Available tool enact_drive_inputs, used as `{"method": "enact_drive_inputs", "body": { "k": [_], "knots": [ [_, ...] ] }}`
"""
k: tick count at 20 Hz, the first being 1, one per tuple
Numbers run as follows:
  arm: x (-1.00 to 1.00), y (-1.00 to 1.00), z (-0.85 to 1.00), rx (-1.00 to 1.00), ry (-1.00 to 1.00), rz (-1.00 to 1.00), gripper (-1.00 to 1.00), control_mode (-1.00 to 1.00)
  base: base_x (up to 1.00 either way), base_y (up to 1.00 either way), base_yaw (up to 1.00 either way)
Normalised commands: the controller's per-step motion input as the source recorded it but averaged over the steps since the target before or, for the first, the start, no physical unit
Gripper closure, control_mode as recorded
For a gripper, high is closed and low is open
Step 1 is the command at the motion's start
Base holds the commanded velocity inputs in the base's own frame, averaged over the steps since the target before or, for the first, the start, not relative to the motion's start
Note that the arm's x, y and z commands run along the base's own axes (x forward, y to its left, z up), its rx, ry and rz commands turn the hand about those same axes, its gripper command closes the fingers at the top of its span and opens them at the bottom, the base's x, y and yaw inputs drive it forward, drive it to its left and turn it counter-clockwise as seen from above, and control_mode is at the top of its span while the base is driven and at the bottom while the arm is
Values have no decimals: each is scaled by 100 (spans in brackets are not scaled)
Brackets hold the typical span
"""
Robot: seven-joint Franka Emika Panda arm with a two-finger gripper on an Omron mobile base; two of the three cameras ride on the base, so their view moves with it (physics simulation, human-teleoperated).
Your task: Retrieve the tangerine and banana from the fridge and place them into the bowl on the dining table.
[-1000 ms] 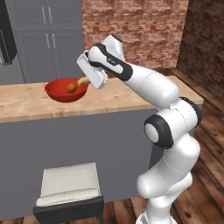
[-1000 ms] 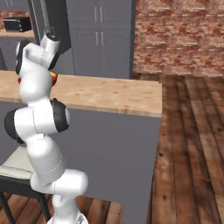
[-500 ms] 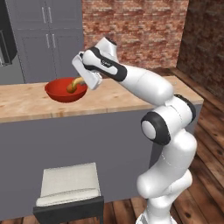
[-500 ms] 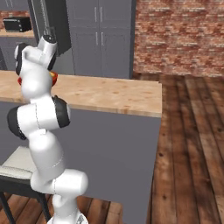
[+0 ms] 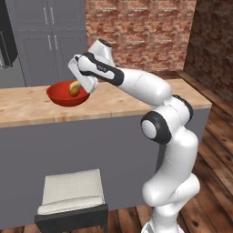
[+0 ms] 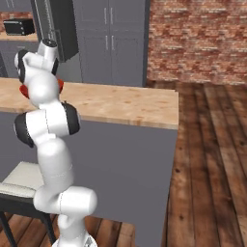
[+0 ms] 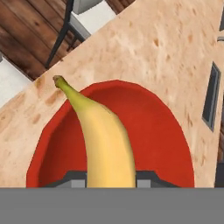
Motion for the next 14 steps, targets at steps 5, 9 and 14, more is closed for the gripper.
{"method": "enact_drive_inputs", "body": {
  "k": [5,9,14],
  "knots": [
    [27,4,-14,-4,0,0,100,-100,0,0,0],
    [20,0,-16,-3,0,0,100,-100,0,0,0],
    [13,0,-15,-3,0,0,100,-100,0,0,0]
  ]
}}
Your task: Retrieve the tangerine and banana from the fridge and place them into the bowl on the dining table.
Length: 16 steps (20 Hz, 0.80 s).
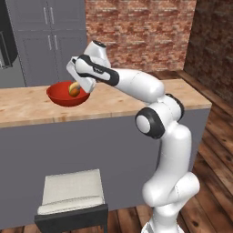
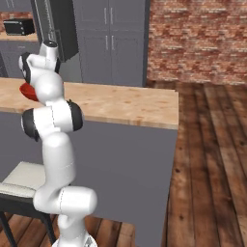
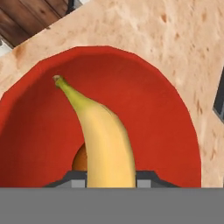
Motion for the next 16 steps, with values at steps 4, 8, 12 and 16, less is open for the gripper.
{"method": "enact_drive_inputs", "body": {
  "k": [4,8,12,16],
  "knots": [
    [6,0,-11,-3,0,0,100,-100,0,0,0],
    [0,0,-4,-2,0,0,-100,-100,0,0,0],
    [1,0,-2,-1,0,0,-100,-100,0,0,0],
    [9,1,-6,-1,0,0,-100,-100,0,0,0]
  ]
}}
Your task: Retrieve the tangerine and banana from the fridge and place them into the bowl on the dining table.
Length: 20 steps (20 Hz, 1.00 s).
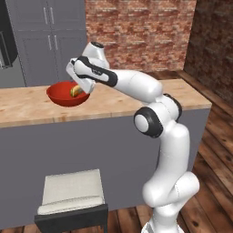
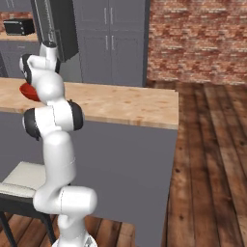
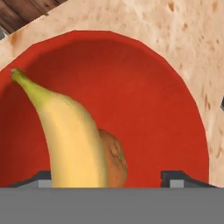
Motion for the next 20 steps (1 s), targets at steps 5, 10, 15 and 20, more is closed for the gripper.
{"method": "enact_drive_inputs", "body": {
  "k": [5,10,15,20],
  "knots": [
    [18,14,-9,-3,0,0,-100,-100,0,0,0],
    [4,23,0,0,-6,0,-100,-100,0,0,0],
    [0,49,3,0,-18,0,-100,-100,0,0,0],
    [0,41,0,0,-16,0,-100,-100,0,0,0]
  ]
}}
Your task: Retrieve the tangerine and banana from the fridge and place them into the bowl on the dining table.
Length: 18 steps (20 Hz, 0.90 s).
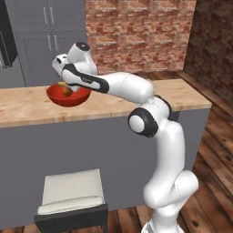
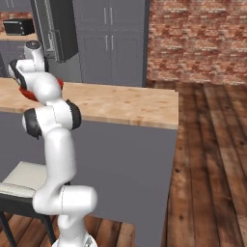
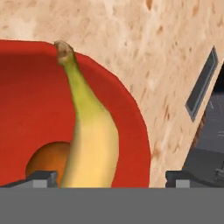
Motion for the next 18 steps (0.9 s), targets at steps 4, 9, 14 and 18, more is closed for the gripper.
{"method": "enact_drive_inputs", "body": {
  "k": [4,9,14,18],
  "knots": [
    [0,-2,6,0,-14,0,-100,-100,0,0,0],
    [-3,-49,13,0,-4,0,-100,-100,0,0,0],
    [-33,-72,18,0,-2,0,-100,-100,0,0,0],
    [-60,-58,39,0,-4,0,-100,-100,0,0,0]
  ]
}}
